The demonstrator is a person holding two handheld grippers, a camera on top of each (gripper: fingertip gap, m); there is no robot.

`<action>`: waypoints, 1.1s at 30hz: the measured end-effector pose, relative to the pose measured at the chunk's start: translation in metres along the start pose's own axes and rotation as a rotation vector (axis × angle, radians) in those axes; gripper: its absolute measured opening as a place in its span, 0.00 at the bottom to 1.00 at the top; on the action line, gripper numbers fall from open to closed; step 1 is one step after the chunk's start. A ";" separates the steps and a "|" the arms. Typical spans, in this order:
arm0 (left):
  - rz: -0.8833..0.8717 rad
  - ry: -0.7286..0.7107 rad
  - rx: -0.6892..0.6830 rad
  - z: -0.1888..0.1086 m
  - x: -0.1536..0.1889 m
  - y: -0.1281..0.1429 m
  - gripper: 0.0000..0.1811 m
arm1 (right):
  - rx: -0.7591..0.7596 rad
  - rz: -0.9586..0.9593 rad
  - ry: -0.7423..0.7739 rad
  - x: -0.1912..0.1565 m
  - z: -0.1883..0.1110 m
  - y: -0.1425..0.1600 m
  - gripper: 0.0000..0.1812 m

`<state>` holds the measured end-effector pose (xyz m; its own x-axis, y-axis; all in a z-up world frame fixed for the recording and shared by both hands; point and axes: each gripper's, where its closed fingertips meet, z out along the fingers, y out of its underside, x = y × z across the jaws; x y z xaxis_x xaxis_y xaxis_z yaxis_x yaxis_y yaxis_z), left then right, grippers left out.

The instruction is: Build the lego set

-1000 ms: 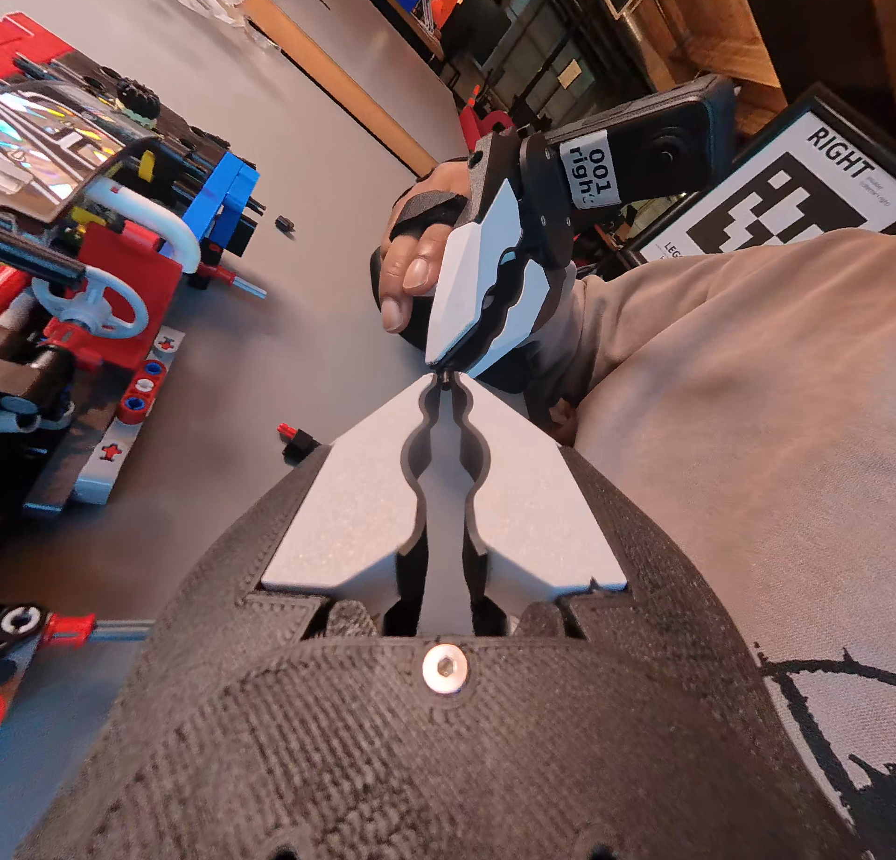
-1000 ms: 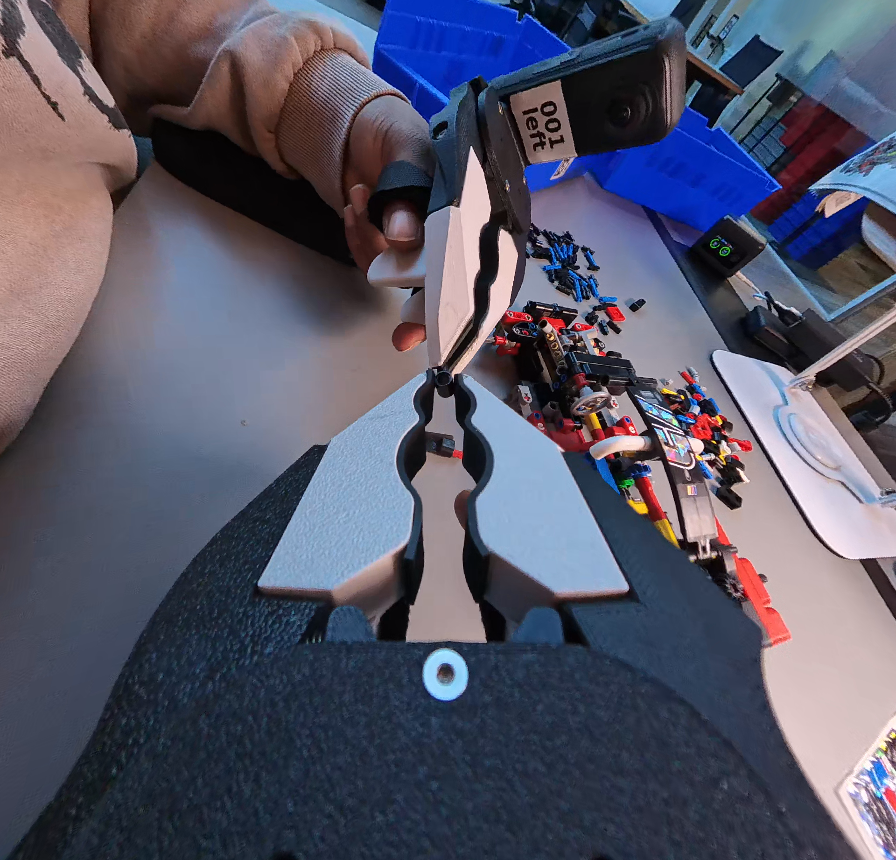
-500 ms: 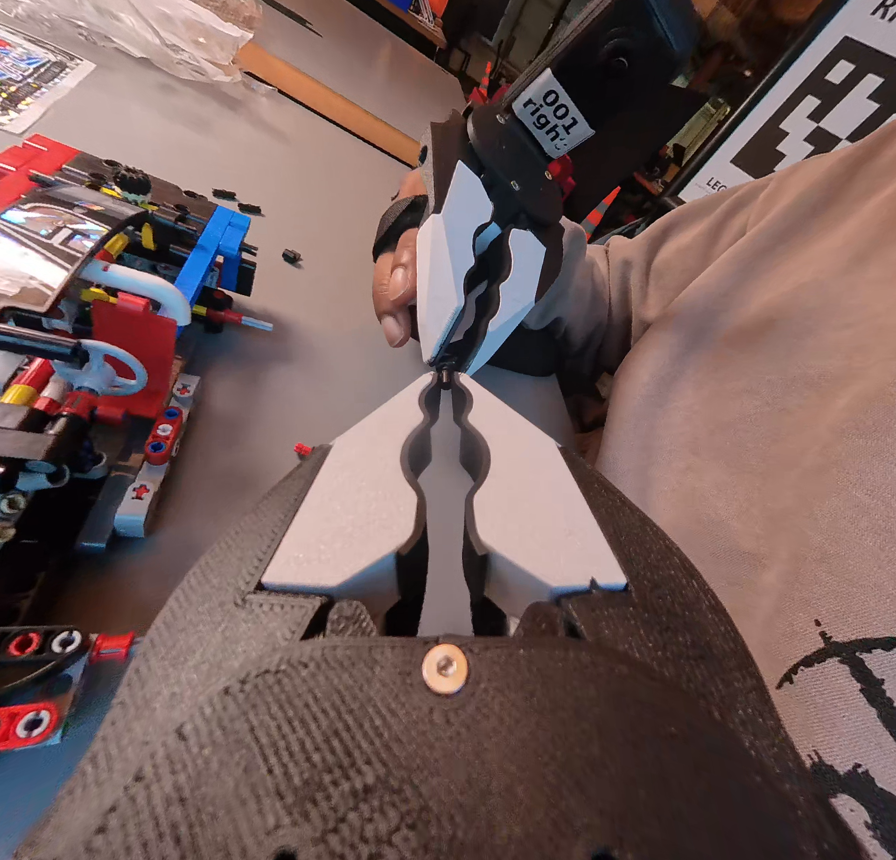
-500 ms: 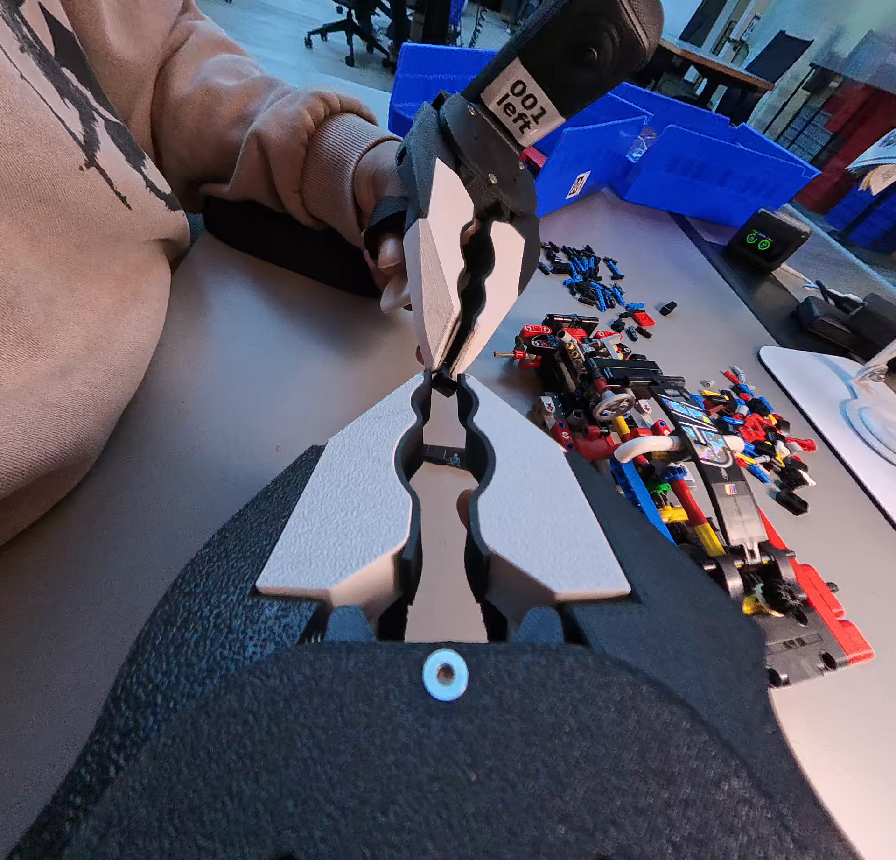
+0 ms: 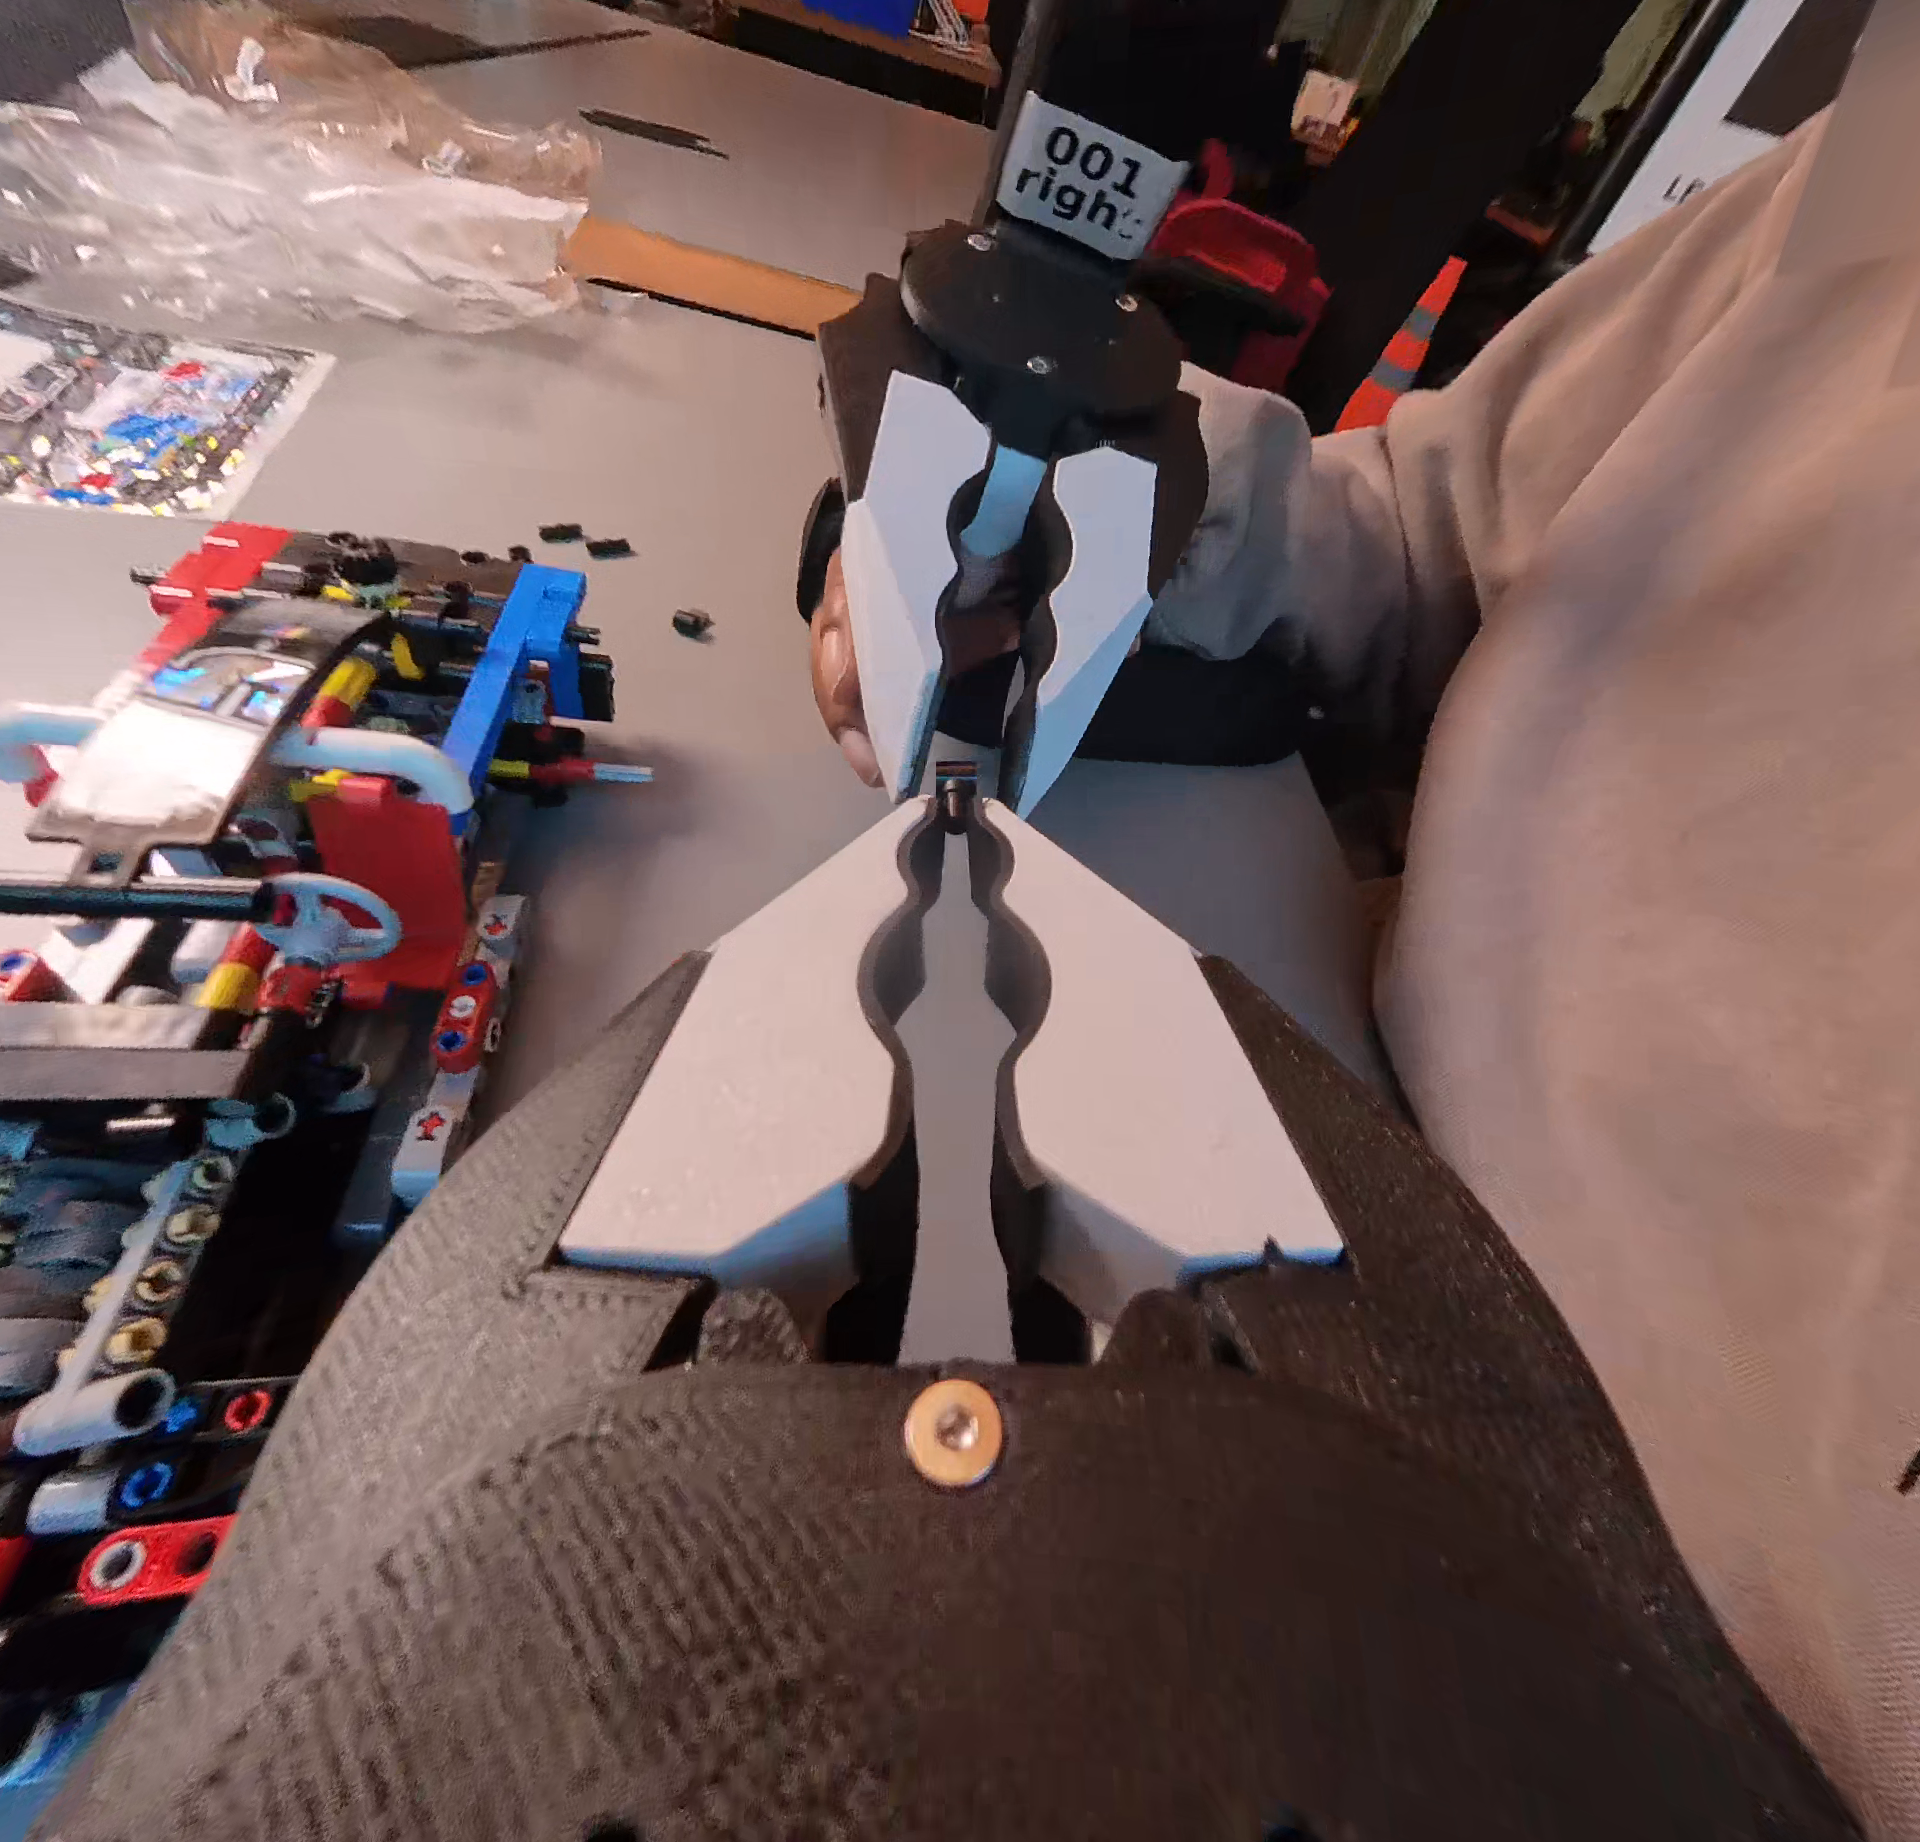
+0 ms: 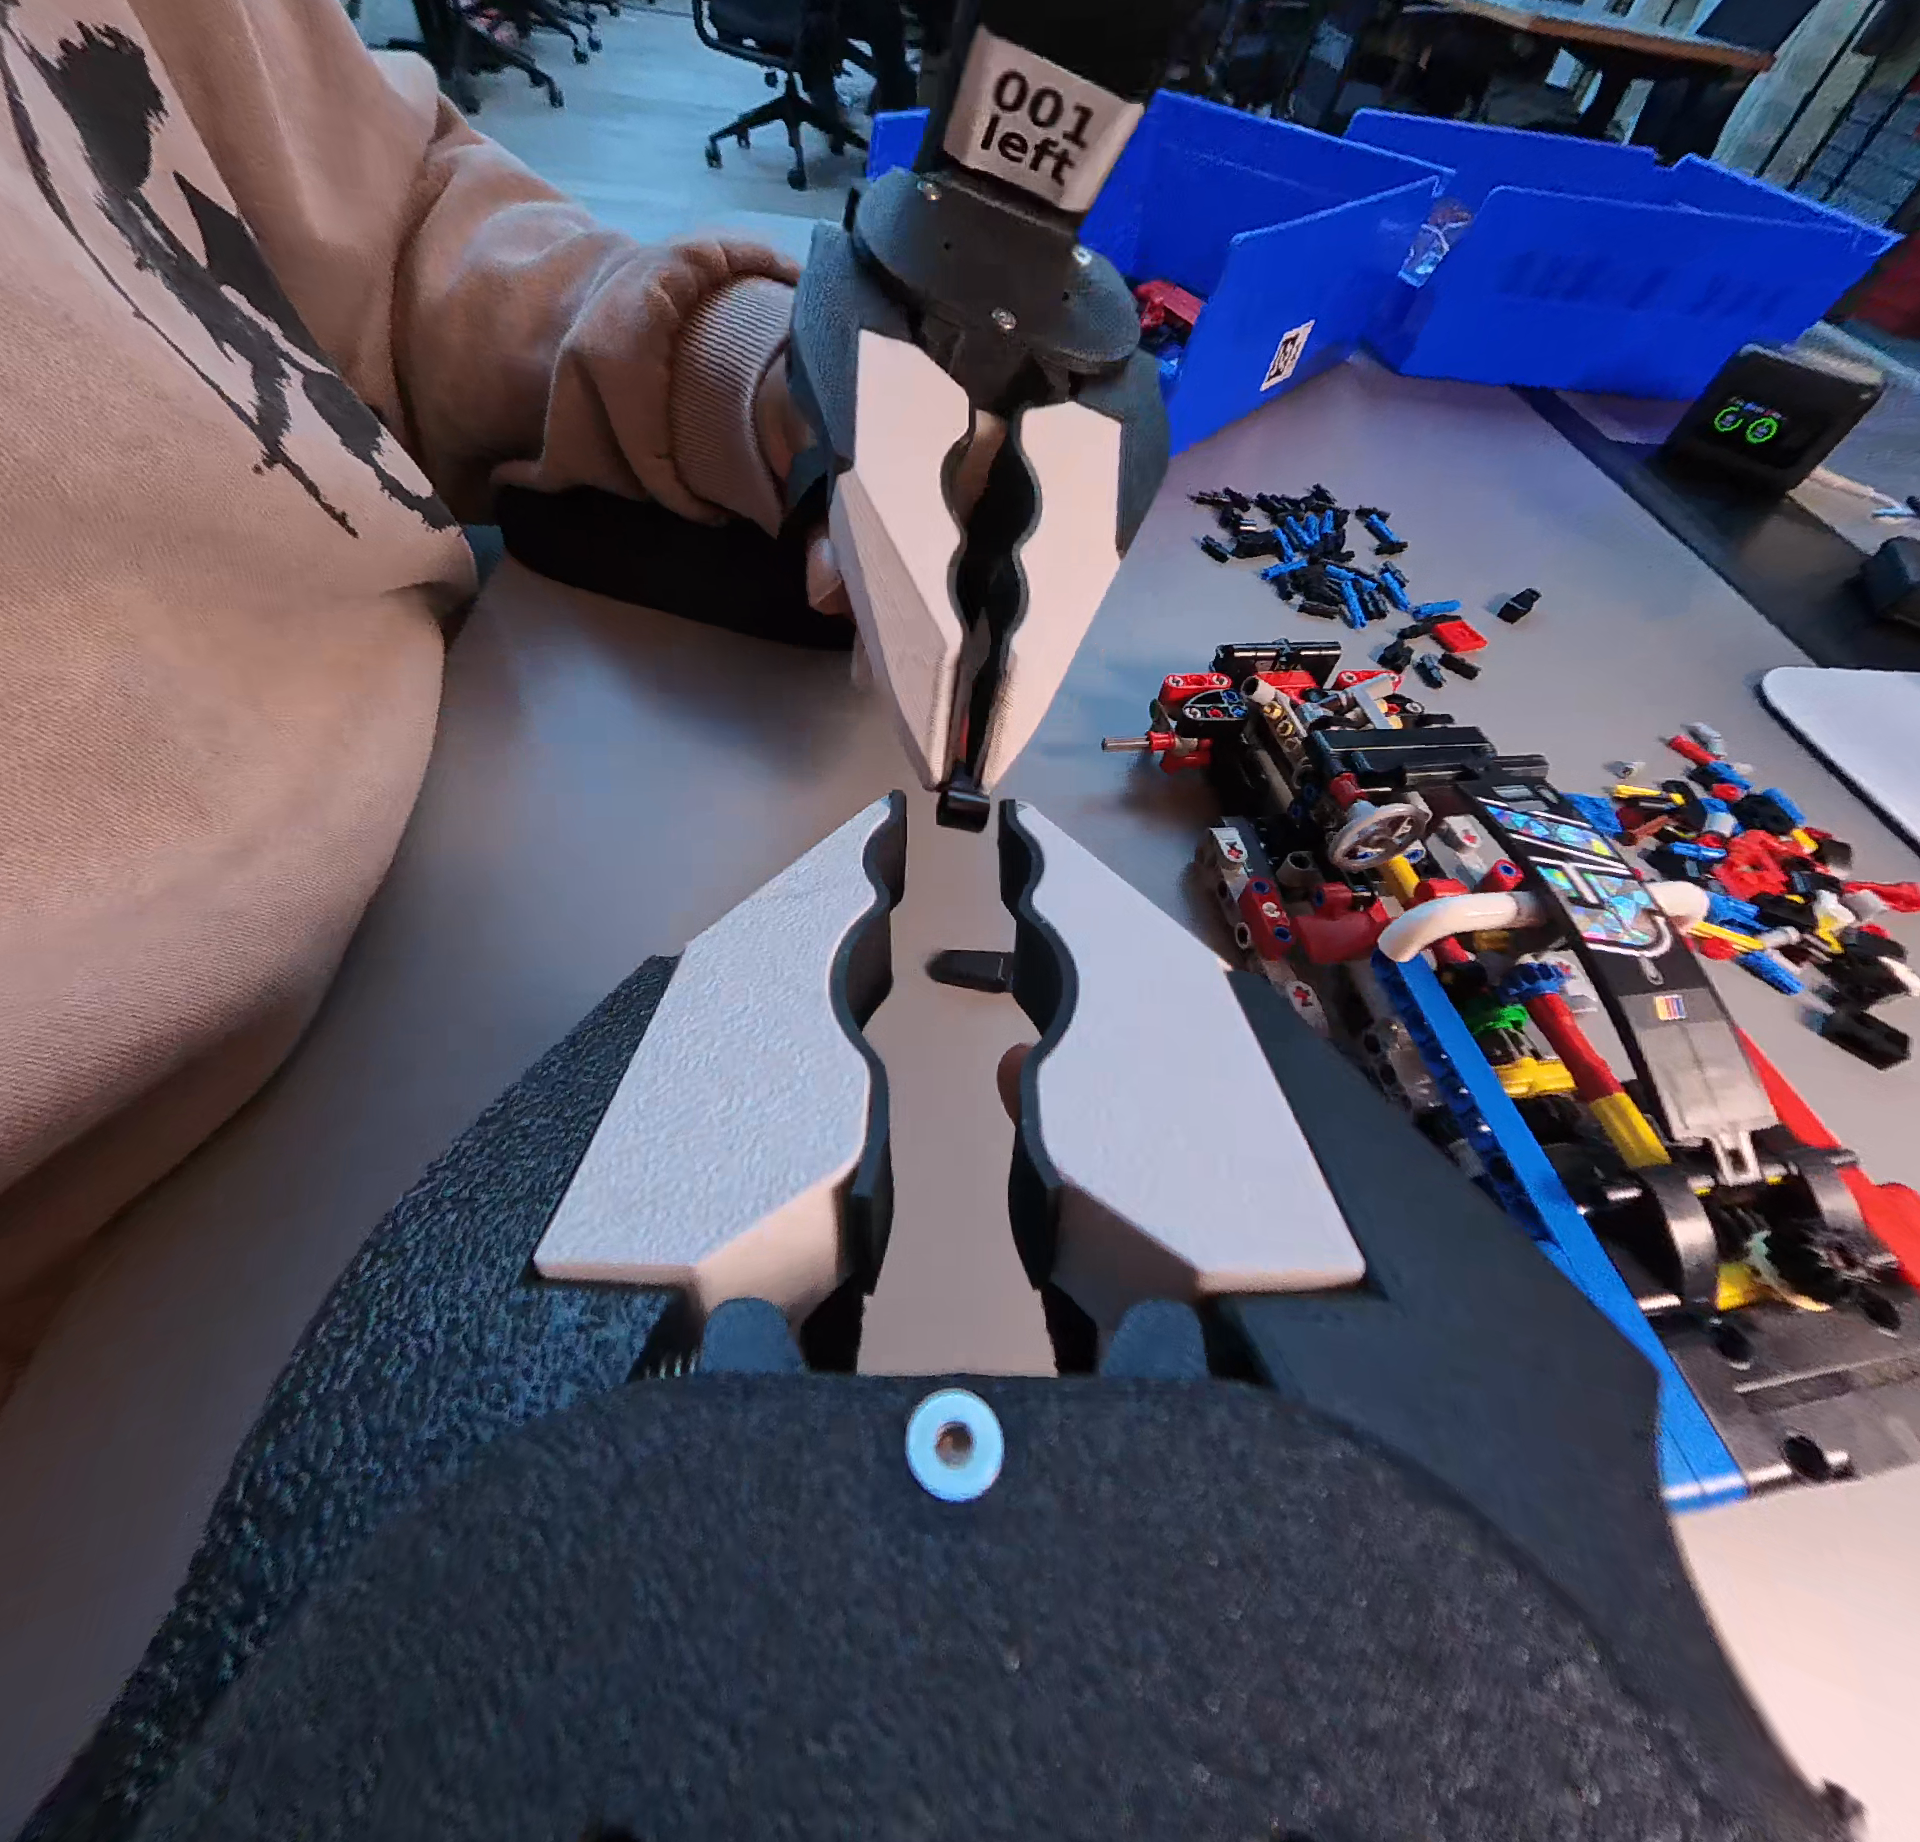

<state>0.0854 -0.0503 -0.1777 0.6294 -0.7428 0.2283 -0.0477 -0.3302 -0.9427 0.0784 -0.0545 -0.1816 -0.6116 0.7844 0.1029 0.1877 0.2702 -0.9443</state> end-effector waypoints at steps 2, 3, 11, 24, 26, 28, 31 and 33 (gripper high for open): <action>0.106 -0.035 -0.007 0.001 0.003 -0.001 0.01 | 0.038 0.032 -0.025 -0.002 -0.003 -0.006 0.05; 0.144 -0.046 -0.004 0.002 0.004 -0.002 0.01 | 0.049 0.046 -0.034 -0.002 -0.004 -0.008 0.03; 0.322 -0.143 0.006 -0.001 0.001 -0.007 0.01 | 0.069 0.072 -0.019 0.003 -0.007 -0.010 0.08; 0.336 -0.147 -0.008 -0.001 0.000 -0.003 0.01 | 0.058 0.044 -0.006 0.004 -0.006 -0.008 0.03; 0.333 -0.147 -0.003 -0.001 0.000 -0.004 0.01 | 0.060 0.046 -0.006 0.004 -0.006 -0.009 0.03; 0.325 -0.144 0.004 -0.001 0.000 -0.005 0.01 | 0.068 0.046 -0.003 0.004 -0.006 -0.010 0.04; 0.321 -0.141 0.007 -0.001 0.000 -0.005 0.01 | 0.061 0.042 -0.002 0.004 -0.006 -0.009 0.04; 0.323 -0.141 0.011 -0.001 0.000 -0.006 0.01 | 0.061 0.040 -0.003 0.004 -0.005 -0.009 0.04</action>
<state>0.0851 -0.0494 -0.1719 0.6841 -0.7200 -0.1169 -0.2538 -0.0846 -0.9636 0.0785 -0.0511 -0.1708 -0.6068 0.7923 0.0636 0.1648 0.2037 -0.9651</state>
